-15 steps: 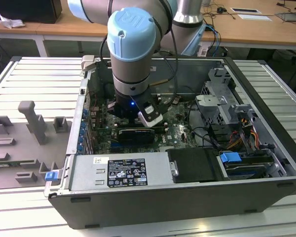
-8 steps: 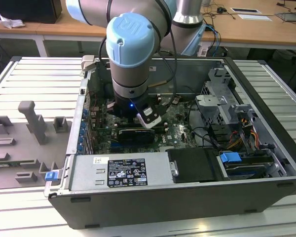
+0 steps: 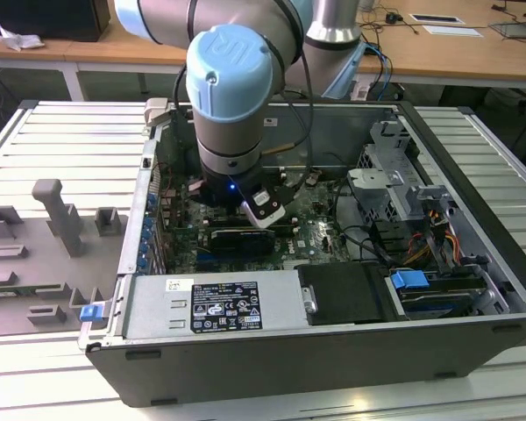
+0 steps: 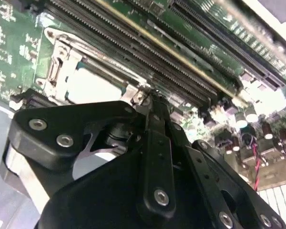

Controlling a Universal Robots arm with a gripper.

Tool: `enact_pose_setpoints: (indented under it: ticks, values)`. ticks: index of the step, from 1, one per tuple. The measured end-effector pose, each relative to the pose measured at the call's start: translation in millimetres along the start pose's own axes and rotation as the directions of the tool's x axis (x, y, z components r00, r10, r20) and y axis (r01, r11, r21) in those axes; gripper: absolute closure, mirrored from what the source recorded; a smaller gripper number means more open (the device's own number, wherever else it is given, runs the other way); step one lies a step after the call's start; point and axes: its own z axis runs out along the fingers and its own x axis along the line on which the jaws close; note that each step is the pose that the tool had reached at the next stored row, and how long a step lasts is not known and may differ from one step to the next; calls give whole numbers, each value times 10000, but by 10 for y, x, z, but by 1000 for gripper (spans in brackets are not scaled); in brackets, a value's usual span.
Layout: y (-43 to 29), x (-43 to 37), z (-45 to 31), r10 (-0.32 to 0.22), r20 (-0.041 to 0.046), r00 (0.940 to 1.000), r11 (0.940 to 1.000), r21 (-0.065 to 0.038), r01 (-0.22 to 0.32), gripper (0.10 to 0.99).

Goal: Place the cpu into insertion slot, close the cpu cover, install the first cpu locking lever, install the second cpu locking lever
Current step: 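Install the second cpu locking lever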

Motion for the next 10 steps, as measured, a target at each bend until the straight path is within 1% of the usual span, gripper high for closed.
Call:
enact_pose_setpoints:
  ticks: [1, 3, 8, 10]
  values:
    - [13, -2, -34, 0, 1, 10000, 10000, 1, 0, 980]
    - [24, -3, -61, 0, 2, 10000, 10000, 0, 0, 980]
    - [38, -4, -99, -1, 2, 10000, 10000, 0, 1, 980]
    - [39, -5, -102, -1, 4, 10000, 10000, -3, 1, 980]
